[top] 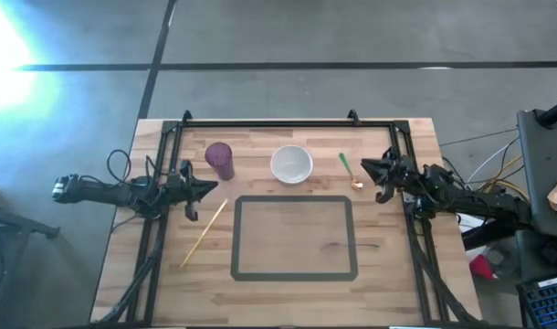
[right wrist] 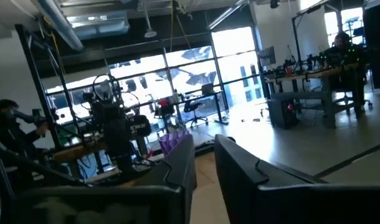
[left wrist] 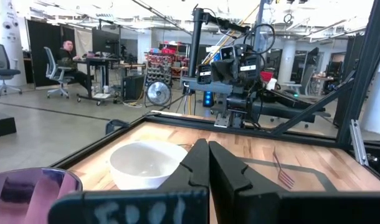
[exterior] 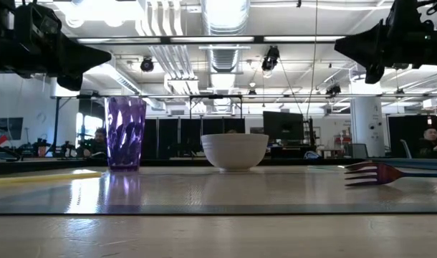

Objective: Pick & Place Utensil
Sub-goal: Put the white bowl on the transparent mat

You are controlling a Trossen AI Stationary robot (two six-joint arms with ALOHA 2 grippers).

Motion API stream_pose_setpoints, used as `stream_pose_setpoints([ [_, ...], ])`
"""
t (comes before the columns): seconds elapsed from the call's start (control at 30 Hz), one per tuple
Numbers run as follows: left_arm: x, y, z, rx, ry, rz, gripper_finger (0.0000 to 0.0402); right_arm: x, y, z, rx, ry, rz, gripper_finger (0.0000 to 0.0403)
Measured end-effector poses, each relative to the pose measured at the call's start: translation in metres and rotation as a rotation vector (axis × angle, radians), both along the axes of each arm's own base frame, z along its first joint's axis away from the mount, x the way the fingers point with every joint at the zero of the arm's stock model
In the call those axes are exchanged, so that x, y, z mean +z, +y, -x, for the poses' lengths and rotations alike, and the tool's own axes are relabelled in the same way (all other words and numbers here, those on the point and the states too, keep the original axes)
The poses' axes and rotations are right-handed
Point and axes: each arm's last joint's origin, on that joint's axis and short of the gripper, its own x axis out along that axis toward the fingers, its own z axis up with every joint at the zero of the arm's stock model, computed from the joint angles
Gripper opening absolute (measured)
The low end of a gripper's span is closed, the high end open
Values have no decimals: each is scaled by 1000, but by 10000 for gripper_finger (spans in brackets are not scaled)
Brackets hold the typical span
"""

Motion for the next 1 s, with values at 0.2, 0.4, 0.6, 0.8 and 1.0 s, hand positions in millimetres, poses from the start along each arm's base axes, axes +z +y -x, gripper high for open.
stream_pose_setpoints([
  [0.2, 1, 0, 0, 0, -5, -6, 0, 17, 0, -2, 18, -35, -66, 118],
  [0.4, 1, 0, 0, 0, -12, -6, 0, 46, -2, -10, 20, -39, -76, 145],
  [0.6, 1, 0, 0, 0, -13, -3, 0, 73, -7, -25, -47, 74, -59, 157],
  [0.8, 2, 0, 0, -1, -17, 13, 0, 88, -17, -43, -234, 308, -128, 157],
  [1.0, 2, 0, 0, -2, -21, 25, 0, 96, -26, -62, -300, 440, -227, 160],
])
